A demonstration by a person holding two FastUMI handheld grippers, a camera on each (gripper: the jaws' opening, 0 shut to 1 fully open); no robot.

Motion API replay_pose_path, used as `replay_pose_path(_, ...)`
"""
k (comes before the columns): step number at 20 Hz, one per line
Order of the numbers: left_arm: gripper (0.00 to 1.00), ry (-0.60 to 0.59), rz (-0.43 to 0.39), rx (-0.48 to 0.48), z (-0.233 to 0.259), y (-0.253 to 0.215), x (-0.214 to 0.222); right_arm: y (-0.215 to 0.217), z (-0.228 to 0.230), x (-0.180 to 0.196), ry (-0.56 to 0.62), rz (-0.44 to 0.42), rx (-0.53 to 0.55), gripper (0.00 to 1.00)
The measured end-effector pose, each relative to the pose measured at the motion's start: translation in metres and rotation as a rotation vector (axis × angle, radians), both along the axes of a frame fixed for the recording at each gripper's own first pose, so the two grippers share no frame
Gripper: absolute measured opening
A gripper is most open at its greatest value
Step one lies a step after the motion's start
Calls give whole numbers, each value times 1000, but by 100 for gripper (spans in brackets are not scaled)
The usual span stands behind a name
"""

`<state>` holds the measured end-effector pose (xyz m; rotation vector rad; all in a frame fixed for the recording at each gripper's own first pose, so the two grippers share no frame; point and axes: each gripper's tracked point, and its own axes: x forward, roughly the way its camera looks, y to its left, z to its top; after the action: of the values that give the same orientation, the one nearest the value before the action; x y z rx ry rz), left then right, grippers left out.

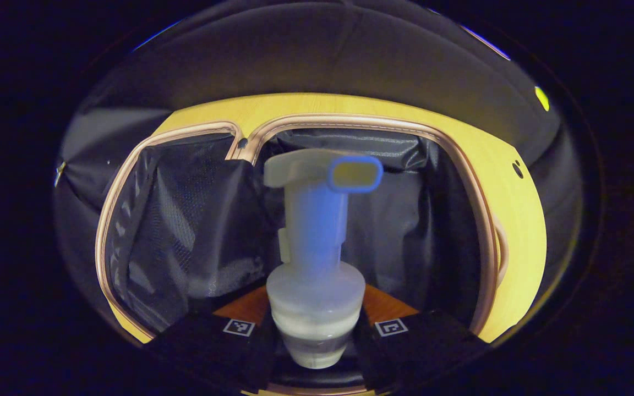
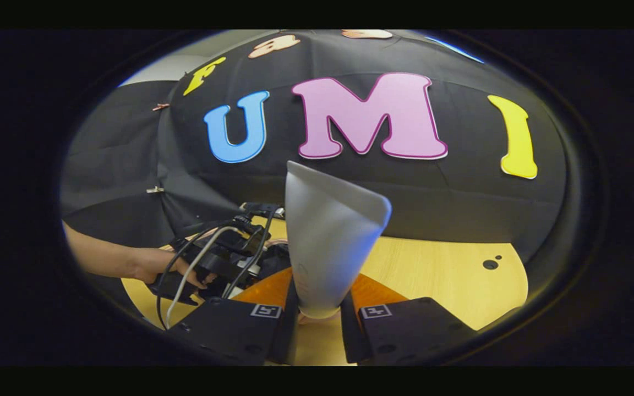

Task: First open the suitcase, pack the skin care products into it, and then close the suitcase.

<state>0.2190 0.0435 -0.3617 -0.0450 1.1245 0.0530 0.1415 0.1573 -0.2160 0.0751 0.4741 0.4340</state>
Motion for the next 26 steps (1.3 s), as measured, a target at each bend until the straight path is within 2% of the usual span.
replay_pose_path(1, 67, -7, -2, 2, 0, 1, 3, 0, -4, 1, 14, -7, -17, 37)
replay_pose_path(2, 64, -24, -7, 0, 3, 1, 2, 2, -8, 1, 31, -10, -16, 37)
replay_pose_path(3, 69, -53, -7, -7, 13, 2, 3, 5, -11, 2, 49, -14, -8, 37)
replay_pose_path(4, 67, -114, -4, -29, 28, -2, 5, 8, -13, 2, 68, -19, 1, 37)
replay_pose_path(6, 70, -259, 7, -72, 72, -1, 3, 23, -20, 3, 110, -22, 19, 37)
replay_pose_path(9, 82, -439, 6, -101, 144, 16, -35, 48, -43, 2, 202, -35, 6, 37)
replay_pose_path(11, 82, -509, 12, -154, 178, 22, -70, 65, -55, 5, 248, -42, -7, 37)
replay_pose_path(15, 83, -579, 49, -321, 237, 28, -132, 99, -102, 4, 417, -102, -8, 37)
replay_pose_path(17, 83, -611, 121, -347, 253, 43, -154, 109, -127, 0, 510, -140, -14, 41)
replay_pose_path(19, 83, -639, 125, -387, 266, 44, -167, 115, -148, -3, 582, -174, -38, 37)
replay_pose_path(22, 83, -600, 121, -350, 253, 54, -183, 116, -171, -11, 663, -203, -123, 37)
replay_pose_path(23, 83, -587, 134, -338, 249, 59, -186, 118, -169, -3, 639, -225, -127, 37)
replay_pose_path(24, 84, -583, 173, -322, 245, 70, -186, 120, -168, 2, 635, -230, -139, 30)
replay_pose_path(25, 84, -589, 204, -326, 245, 75, -186, 122, -170, 1, 646, -229, -156, 38)
replay_pose_path(26, 83, -599, 221, -343, 247, 76, -186, 124, -172, 1, 652, -229, -164, 40)
